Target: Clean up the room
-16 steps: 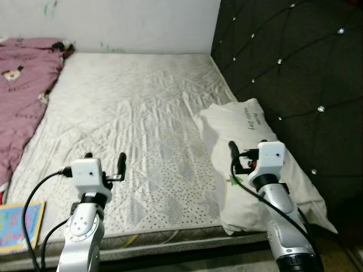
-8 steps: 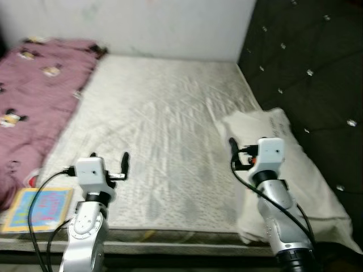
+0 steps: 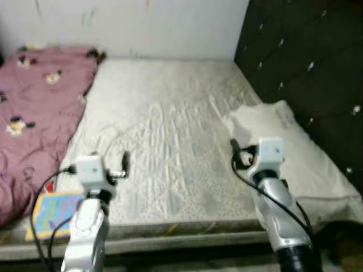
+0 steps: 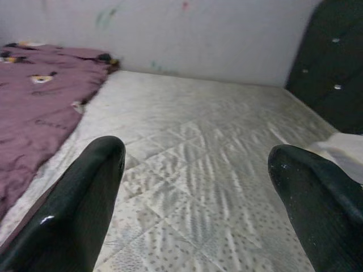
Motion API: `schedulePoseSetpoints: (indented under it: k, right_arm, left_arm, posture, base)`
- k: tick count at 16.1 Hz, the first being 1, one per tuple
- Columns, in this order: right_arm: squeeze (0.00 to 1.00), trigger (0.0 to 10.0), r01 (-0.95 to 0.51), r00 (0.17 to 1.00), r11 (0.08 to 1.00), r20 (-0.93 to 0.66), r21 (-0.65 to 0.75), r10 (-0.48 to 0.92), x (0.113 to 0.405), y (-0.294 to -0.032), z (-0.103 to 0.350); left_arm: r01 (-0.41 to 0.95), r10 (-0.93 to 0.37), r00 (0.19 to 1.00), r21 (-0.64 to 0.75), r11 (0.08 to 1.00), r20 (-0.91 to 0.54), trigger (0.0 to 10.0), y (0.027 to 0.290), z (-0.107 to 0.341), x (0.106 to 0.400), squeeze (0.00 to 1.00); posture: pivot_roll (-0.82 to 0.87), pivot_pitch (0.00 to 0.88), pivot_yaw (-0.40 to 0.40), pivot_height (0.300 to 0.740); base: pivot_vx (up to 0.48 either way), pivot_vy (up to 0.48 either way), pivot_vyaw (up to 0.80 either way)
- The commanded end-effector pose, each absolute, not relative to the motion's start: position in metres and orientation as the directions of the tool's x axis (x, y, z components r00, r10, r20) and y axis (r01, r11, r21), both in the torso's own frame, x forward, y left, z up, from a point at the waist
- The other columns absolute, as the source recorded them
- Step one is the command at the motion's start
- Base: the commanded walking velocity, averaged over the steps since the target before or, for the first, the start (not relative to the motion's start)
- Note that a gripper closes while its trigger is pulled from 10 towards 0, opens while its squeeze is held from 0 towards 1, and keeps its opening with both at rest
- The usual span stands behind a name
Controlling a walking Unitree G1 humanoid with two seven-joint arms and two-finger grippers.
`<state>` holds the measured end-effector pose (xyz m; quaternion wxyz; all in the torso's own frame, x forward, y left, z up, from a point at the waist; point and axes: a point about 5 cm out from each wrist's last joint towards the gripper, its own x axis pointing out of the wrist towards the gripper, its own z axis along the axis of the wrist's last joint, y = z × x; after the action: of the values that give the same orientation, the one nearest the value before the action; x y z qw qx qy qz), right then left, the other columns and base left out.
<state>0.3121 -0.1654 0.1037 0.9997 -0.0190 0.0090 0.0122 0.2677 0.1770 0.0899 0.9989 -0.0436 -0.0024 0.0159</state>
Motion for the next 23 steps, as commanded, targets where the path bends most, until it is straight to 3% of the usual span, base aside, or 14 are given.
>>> schedulePoseSetpoints:
  k: [1,23]
  right_arm:
    - [0.0,10.0,-0.031,1.0,0.999,0.0,-0.034,0.031,0.3149,-0.1604,0.109]
    - [0.0,10.0,-0.041,0.999,0.997,-0.003,-0.071,0.041,0.32,-0.158,0.1066]
  left_arm:
    - [-0.047,0.047,0.999,-0.066,0.997,-0.002,10.0,0.1832,0.0912,0.2696,0.0]
    - [-0.061,0.061,0.998,-0.041,0.997,0.001,10.0,0.1809,0.0914,0.2751,0.0]
  posture:
    - [0.04,0.0,-0.039,0.74]
    - [0.04,0.0,-0.042,0.74]
  base:
    - [0.0,0.48,0.0]
    - [0.0,0.48,0.0]
